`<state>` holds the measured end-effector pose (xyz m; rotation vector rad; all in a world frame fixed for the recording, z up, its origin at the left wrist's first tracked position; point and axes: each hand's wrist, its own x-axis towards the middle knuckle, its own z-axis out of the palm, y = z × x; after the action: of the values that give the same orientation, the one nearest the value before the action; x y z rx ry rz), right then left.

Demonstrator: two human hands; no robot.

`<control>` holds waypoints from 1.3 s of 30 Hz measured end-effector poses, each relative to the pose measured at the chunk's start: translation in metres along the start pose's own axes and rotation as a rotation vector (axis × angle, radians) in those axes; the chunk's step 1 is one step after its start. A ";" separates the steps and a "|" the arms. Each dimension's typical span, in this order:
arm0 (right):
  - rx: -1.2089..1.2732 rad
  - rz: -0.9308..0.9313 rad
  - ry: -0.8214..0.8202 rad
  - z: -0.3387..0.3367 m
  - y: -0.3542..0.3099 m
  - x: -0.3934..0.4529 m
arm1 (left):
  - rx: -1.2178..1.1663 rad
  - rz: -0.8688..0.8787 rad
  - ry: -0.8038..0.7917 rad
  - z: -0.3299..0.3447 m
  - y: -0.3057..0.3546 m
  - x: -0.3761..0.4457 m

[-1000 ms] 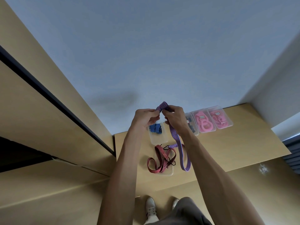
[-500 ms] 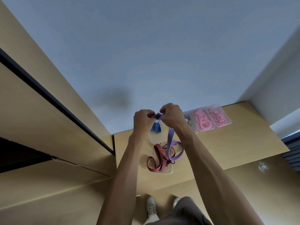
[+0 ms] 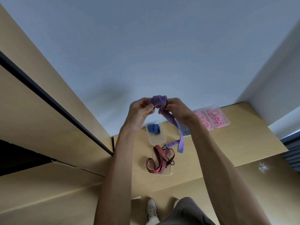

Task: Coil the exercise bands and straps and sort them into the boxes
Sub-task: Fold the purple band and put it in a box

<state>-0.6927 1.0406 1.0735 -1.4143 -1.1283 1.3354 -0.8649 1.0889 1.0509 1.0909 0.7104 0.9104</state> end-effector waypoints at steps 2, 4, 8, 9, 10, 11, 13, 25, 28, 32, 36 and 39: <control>-0.030 -0.013 0.072 0.015 0.003 0.000 | 0.034 -0.003 0.166 0.009 -0.005 0.004; -0.023 0.014 0.159 0.027 0.009 0.001 | 0.119 0.001 0.355 0.014 -0.011 0.008; -0.099 0.108 0.177 0.038 0.016 0.001 | 0.381 0.080 0.521 0.014 -0.020 0.010; -0.214 0.102 0.185 0.038 0.018 0.001 | 0.466 0.107 0.546 0.013 -0.022 0.009; -0.333 0.086 0.199 0.036 0.020 0.001 | 0.546 0.136 0.575 0.012 -0.025 0.007; -0.414 0.073 0.210 0.035 0.021 0.002 | 0.619 0.163 0.596 0.011 -0.027 0.005; -0.443 0.074 0.215 0.033 0.020 0.002 | 0.737 0.195 0.588 0.007 -0.030 0.003; -0.454 0.215 0.174 0.026 0.004 -0.002 | 0.554 -0.029 0.490 0.015 -0.025 0.004; -0.540 0.262 0.205 0.024 0.003 -0.002 | 0.631 0.003 0.556 0.017 -0.029 0.005; -0.641 0.185 0.285 0.026 0.005 -0.002 | 0.742 0.095 0.576 0.018 -0.032 0.001; -0.560 0.201 0.275 0.025 0.006 -0.001 | 0.848 0.167 0.424 0.019 -0.036 -0.005; -0.298 0.255 0.279 0.024 0.009 -0.003 | 0.945 0.301 0.415 0.020 -0.039 -0.009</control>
<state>-0.7160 1.0361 1.0639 -1.9500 -1.0124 1.1237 -0.8419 1.0656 1.0202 1.8997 1.4253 1.0969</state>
